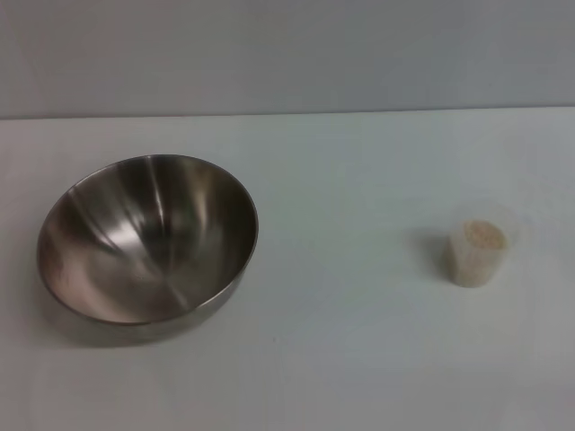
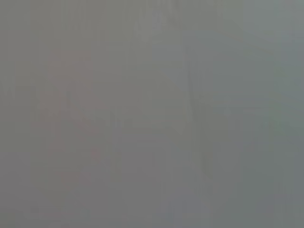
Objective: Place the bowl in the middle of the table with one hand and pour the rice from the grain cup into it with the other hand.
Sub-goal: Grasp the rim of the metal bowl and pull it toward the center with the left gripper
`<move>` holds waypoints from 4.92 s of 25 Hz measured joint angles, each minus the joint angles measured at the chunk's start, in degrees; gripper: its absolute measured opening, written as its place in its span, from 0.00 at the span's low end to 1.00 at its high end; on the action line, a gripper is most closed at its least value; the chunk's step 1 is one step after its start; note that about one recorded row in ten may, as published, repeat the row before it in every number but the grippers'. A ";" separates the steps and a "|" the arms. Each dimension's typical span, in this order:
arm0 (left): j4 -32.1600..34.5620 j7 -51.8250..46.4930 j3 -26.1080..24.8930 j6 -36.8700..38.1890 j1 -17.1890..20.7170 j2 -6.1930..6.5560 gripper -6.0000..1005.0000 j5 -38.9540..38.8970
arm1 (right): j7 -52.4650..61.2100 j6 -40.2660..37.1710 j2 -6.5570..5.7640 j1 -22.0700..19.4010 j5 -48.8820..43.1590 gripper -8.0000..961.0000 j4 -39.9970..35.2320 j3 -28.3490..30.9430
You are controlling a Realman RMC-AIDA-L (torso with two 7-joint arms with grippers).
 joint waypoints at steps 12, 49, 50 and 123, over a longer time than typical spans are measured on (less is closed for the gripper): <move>-32.94 17.74 -19.79 -18.18 5.76 13.61 0.84 15.34 | -0.02 1.51 -0.06 0.10 -0.09 0.85 -0.03 -0.04; -72.60 6.64 -95.93 -141.72 2.83 -0.52 0.84 68.08 | 0.12 1.55 -0.06 0.65 -0.11 0.85 -0.09 -0.13; -72.68 8.61 -98.76 -145.66 1.38 -1.42 0.84 67.96 | 0.12 1.51 -0.06 0.65 -0.12 0.85 -0.09 -0.16; -55.39 13.75 -94.02 -161.13 -9.26 -2.25 0.29 78.80 | -0.31 2.07 -0.06 0.69 -0.17 0.85 0.00 -1.62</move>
